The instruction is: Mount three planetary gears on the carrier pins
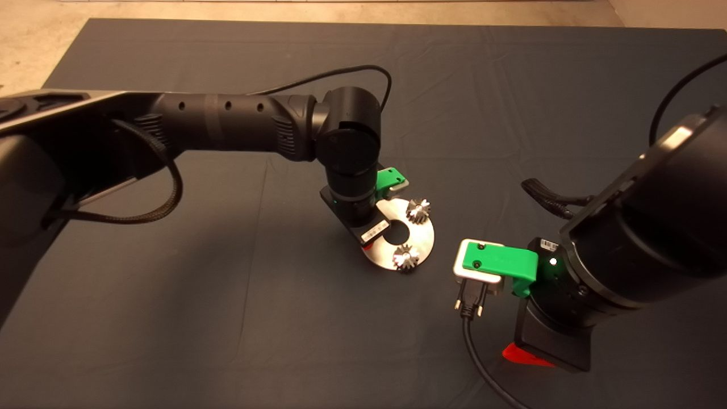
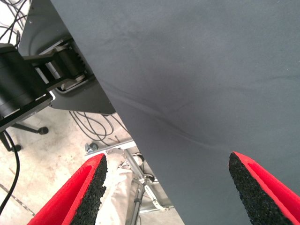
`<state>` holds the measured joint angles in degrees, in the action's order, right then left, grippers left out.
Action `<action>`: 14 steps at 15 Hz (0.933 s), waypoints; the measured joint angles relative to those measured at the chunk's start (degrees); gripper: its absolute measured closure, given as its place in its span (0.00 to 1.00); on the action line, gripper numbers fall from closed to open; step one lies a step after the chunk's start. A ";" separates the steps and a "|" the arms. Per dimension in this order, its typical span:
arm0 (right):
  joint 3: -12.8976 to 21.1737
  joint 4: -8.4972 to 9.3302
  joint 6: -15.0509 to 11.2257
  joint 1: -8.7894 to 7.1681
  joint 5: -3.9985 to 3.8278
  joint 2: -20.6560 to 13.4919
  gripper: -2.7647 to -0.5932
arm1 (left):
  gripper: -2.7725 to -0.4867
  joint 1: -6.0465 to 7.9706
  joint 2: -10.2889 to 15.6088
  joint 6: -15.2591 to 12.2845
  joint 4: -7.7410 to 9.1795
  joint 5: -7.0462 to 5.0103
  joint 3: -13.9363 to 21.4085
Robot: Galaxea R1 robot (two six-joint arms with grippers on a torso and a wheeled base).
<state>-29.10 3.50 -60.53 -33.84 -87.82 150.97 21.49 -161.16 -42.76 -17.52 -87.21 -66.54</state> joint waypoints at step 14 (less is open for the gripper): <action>-0.02 -1.41 -8.00 6.40 0.00 4.92 0.39 | 0.56 1.08 9.73 -35.56 1.27 -0.27 31.41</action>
<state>-29.12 2.08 -68.52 -27.44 -87.82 155.89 22.58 -151.43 -78.32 -16.24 -87.49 -35.13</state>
